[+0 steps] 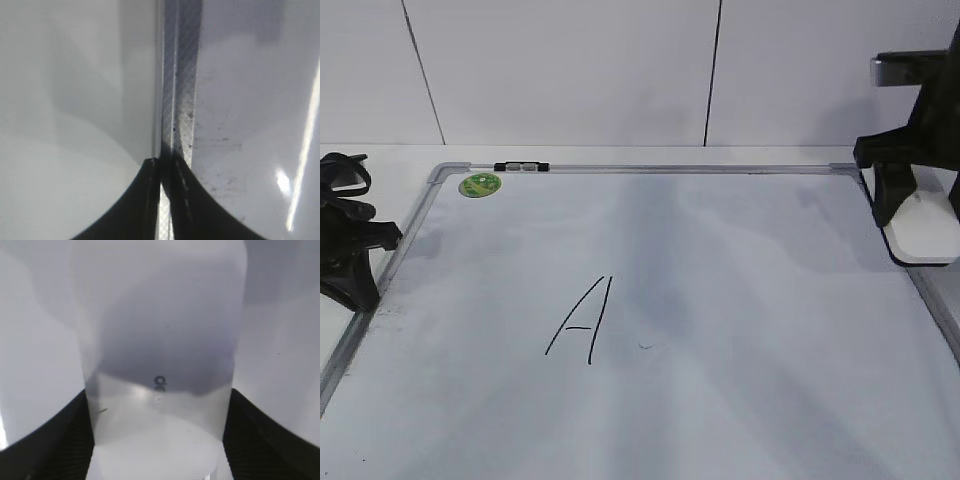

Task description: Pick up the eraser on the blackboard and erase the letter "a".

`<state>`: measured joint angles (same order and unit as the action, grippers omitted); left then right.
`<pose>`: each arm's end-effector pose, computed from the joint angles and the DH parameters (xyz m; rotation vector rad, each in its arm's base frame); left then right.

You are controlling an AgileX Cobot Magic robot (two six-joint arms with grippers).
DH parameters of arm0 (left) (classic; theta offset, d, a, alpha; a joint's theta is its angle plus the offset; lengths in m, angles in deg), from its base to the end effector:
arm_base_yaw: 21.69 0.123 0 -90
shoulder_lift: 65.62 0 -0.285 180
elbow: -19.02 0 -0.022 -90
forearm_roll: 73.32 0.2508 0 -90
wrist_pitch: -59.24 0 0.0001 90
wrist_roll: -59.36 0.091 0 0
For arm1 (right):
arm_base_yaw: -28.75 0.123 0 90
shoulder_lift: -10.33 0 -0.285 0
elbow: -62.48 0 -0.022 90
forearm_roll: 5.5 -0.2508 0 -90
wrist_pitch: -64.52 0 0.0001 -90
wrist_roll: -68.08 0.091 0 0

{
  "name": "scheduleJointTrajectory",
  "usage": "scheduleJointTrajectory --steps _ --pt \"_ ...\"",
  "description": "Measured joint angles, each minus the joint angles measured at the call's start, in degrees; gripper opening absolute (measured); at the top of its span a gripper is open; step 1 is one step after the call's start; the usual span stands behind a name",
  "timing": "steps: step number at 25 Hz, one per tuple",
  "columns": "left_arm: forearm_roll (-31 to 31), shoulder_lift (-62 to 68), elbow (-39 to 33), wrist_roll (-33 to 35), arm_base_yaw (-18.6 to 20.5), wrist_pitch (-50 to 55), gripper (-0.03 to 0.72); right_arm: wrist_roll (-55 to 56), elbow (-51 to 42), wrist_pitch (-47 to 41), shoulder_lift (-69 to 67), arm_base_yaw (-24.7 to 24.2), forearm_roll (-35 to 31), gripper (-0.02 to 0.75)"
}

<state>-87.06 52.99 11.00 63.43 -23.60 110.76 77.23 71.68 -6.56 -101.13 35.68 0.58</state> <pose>0.3542 -0.0288 0.1519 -0.0653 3.0914 -0.2936 0.3630 0.0349 0.2666 0.0153 3.0096 -0.1282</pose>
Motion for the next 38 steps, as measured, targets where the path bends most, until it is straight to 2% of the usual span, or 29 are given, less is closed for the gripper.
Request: scheduleJointTrajectory --steps 5,17,38 --pt "0.0 0.0 0.0 0.0 0.0 0.0 0.038 -0.5 0.0 0.6 -4.1 -0.1 -0.4 0.555" --pt "-0.2 0.0 0.0 0.0 0.0 -0.2 0.039 -0.7 0.0 1.0 -7.8 -3.9 -2.7 0.555" --pt "-0.6 0.0 0.0 0.2 0.0 -1.3 0.044 -0.7 0.0 1.1 -10.4 -3.9 -1.3 0.555"
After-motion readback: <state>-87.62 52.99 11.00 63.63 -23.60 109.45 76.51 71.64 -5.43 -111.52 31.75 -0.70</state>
